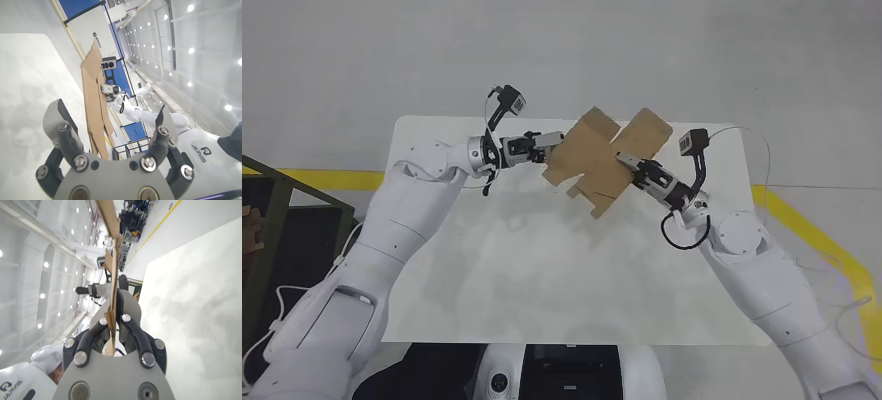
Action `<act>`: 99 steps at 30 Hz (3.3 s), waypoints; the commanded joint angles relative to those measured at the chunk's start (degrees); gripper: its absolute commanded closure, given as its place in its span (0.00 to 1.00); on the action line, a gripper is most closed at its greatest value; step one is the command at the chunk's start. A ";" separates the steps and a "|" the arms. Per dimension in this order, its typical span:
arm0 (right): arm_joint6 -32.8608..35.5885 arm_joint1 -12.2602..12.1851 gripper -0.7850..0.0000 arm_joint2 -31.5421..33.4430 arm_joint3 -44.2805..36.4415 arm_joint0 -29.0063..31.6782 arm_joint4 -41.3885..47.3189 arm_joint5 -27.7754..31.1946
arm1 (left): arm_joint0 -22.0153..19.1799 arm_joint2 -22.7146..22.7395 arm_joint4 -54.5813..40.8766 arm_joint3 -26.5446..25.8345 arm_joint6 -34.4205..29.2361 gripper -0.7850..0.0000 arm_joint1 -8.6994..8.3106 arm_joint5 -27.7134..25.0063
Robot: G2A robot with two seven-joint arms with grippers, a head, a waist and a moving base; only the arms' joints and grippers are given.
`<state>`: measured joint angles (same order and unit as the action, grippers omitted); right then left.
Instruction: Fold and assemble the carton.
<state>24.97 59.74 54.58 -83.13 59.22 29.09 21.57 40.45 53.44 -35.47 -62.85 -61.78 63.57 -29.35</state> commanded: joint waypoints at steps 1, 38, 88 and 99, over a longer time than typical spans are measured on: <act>-2.34 0.38 1.00 0.05 -0.40 0.69 1.78 -0.46 | 0.20 -0.02 0.34 0.33 1.80 0.00 0.22 0.29; -26.02 4.11 1.00 3.50 -6.40 8.60 -15.56 -6.66 | 0.59 2.23 -1.63 0.79 4.70 0.00 3.33 1.09; -26.65 7.96 1.00 7.50 -9.23 12.12 -25.81 -7.37 | -2.40 0.99 4.14 7.57 5.81 0.50 7.01 3.68; -26.91 8.69 1.00 8.23 -9.67 12.61 -27.83 -7.89 | -3.10 0.29 7.61 8.88 6.22 0.61 7.56 6.20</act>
<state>-1.86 68.36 62.73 -92.77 71.77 1.38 13.69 37.42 53.82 -28.18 -54.05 -55.45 71.07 -23.29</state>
